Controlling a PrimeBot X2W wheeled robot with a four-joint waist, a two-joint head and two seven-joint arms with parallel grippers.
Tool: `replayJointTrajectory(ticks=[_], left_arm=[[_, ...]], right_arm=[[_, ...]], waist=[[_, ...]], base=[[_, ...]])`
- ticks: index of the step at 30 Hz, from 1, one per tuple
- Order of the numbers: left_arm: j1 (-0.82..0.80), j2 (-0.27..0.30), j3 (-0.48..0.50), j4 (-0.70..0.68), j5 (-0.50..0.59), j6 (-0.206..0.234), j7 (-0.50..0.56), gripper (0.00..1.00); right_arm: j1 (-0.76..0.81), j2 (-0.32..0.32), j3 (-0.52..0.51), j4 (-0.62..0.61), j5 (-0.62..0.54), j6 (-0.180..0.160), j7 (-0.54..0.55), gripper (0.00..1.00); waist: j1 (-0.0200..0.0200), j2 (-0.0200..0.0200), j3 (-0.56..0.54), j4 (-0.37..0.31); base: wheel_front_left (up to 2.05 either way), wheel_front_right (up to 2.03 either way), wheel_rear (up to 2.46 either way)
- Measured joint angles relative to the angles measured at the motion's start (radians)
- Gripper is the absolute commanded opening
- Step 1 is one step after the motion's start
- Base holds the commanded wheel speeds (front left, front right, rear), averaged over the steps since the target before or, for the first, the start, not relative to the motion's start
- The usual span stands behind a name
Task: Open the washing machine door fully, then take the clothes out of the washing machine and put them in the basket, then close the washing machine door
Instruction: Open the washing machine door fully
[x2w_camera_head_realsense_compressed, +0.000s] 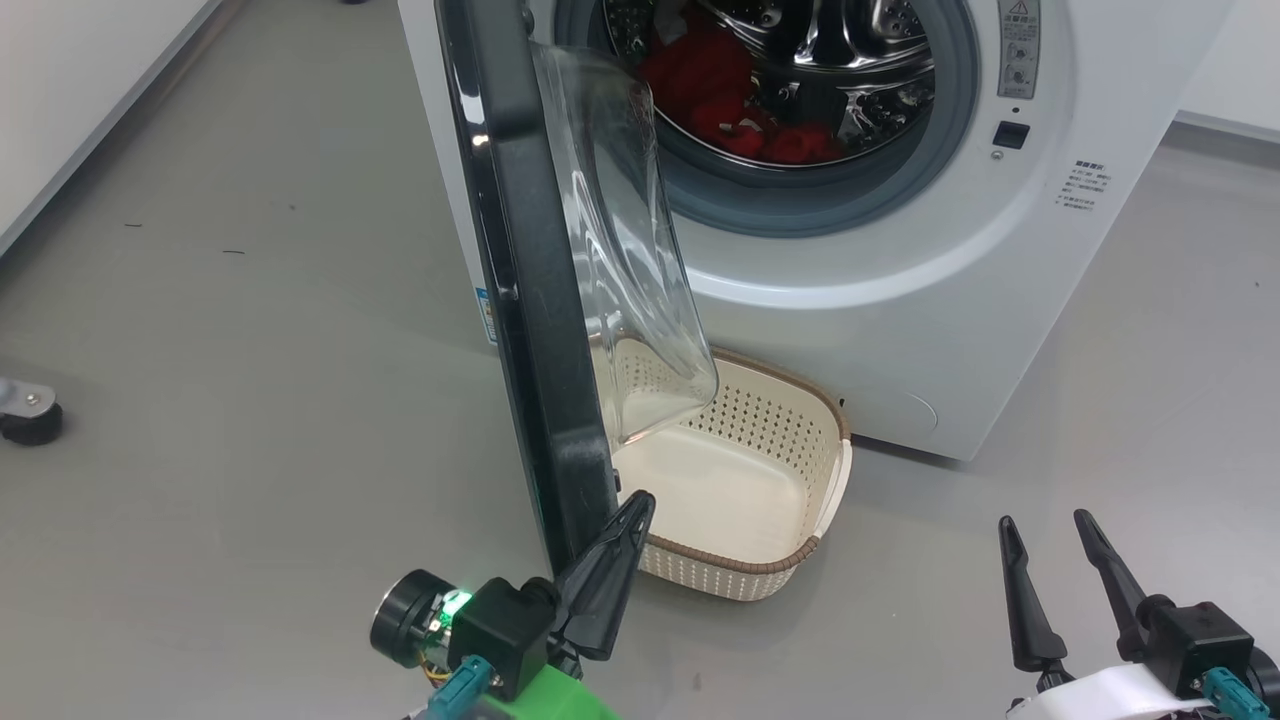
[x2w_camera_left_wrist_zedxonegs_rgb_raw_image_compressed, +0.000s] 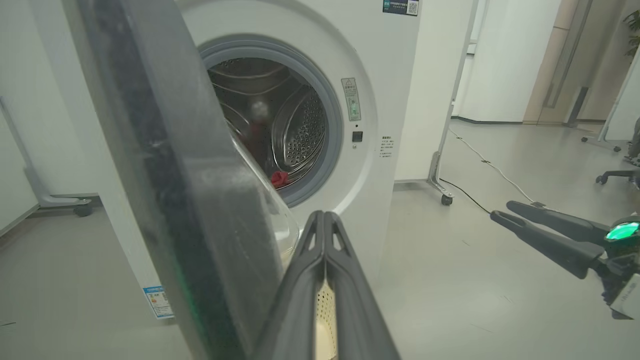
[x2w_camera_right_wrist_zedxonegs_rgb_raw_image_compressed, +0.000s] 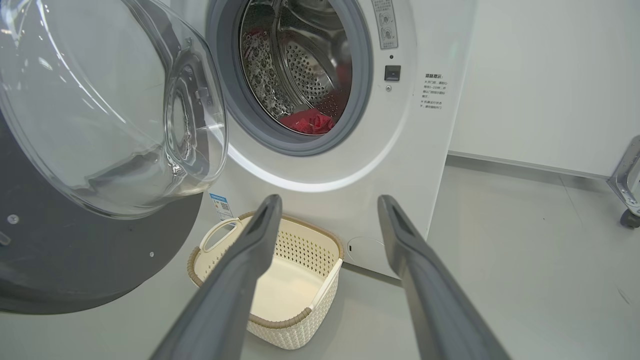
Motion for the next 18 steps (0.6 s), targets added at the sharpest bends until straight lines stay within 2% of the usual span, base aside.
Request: replayJointTrajectory(ticks=[18], left_arm=[[0.001, -0.002, 0.028, 0.084, -0.002, 0.035, 0.017, 0.00]], right_arm=[[-0.002, 0.002, -0.012, 0.000, 0.000, 0.008, 0.000, 1.00]], waist=[[0.0000, 0.0000, 0.012, 0.003]], base=[[0.00, 0.00, 0.00]])
